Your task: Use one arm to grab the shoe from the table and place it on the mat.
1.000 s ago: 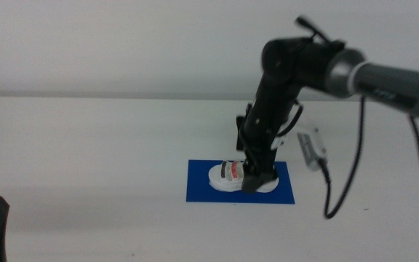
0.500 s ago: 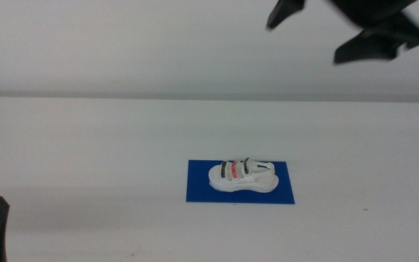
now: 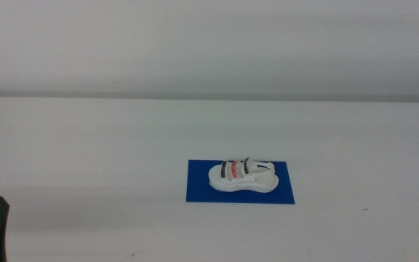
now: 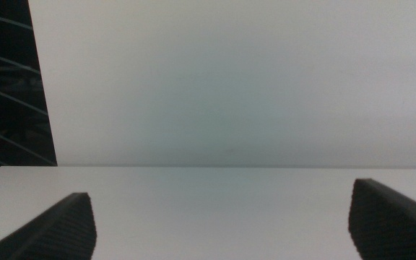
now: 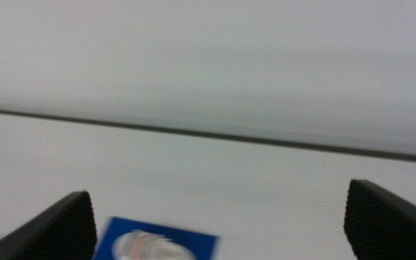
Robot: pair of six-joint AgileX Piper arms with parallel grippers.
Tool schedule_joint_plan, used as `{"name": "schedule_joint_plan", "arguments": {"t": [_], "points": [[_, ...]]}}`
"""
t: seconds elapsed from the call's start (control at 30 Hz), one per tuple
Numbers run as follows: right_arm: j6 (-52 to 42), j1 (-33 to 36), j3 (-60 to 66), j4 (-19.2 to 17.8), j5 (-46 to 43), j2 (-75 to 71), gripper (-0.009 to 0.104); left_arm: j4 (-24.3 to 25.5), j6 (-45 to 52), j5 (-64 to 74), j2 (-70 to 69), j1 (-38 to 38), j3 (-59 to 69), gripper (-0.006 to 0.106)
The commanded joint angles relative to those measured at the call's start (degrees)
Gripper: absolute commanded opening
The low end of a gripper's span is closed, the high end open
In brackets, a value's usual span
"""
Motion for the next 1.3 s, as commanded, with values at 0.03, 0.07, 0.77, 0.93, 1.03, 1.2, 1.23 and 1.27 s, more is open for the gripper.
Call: {"name": "schedule_joint_plan", "arguments": {"t": [0.03,0.07,0.77,0.93,1.03,1.2,1.23,1.27], "points": [[-4.8,-4.8,18.3,0.2,-13.8,-12.5,0.091,0.0,-0.3,-0.7,-2.3,-0.2,2.4,0.094],[-6.5,-6.7,26.4,2.0,-19.7,-16.3,0.091,0.0,-0.3,-0.7,-2.3,-0.2,2.4,0.094],[-10.2,-16.8,57.1,10.6,-46.1,-36.0,0.091,0.0,-0.3,-0.7,-2.3,-0.2,2.4,0.094],[-14.6,-18.1,65.9,8.9,-58.7,-39.0,0.091,0.0,-0.3,-0.7,-2.3,-0.2,2.4,0.094],[-14.9,-20.1,76.3,9.3,-63.1,-47.4,0.092,0.0,-0.3,-0.7,-2.3,-0.2,2.4,0.094],[-14.3,-22.7,88.0,9.1,-59.9,-60.2,0.092,0.0,-0.3,-0.7,-2.3,-0.2,2.4,0.094],[-14.4,-22.8,87.3,8.4,-55.3,-62.0,0.092,0.0,-0.3,-0.7,-2.3,-0.2,2.4,0.094],[-14.4,-22.8,87.1,6.8,-52.7,-63.9,0.092,0.0,-0.3,-0.7,-2.3,-0.2,2.4,0.094]]}}
